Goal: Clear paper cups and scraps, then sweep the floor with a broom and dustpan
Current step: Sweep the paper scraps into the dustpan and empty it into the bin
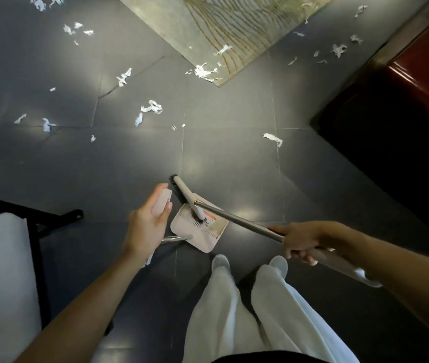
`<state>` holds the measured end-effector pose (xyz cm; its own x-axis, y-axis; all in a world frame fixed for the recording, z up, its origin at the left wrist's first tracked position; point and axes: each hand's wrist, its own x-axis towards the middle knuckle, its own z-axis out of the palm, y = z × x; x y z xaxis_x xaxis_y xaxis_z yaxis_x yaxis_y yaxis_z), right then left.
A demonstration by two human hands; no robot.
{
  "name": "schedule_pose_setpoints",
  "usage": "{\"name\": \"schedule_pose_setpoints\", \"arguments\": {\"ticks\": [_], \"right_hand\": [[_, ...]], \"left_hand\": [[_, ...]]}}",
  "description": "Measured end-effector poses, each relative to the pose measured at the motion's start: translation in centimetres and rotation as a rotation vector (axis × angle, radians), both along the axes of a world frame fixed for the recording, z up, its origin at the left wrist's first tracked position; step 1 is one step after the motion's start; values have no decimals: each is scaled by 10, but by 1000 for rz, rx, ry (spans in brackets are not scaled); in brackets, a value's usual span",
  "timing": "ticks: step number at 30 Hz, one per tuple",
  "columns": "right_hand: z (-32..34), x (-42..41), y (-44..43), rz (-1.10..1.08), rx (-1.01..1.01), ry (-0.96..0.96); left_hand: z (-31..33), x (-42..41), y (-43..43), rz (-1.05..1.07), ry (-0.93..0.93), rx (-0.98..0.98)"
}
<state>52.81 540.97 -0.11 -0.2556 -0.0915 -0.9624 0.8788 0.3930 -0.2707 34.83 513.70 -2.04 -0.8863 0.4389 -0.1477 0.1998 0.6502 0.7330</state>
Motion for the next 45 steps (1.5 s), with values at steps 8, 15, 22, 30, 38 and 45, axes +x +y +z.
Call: {"name": "schedule_pose_setpoints", "arguments": {"ticks": [8,15,22,30,38,45], "right_hand": [[6,12,84,-152,125,57],[0,10,211,-143,272,99],[-4,-32,343,23,461,159],[-47,-88,398,58,368,120],[-10,-88,396,32,65,30],[31,-159,382,132,157,93]], "left_hand": [[4,-16,80,-20,-21,92],[5,-17,208,24,-50,131],[-11,-33,332,140,-79,165],[-15,-51,446,147,40,45],[-12,-73,456,112,101,-2],[-16,-102,400,265,190,71]]}}
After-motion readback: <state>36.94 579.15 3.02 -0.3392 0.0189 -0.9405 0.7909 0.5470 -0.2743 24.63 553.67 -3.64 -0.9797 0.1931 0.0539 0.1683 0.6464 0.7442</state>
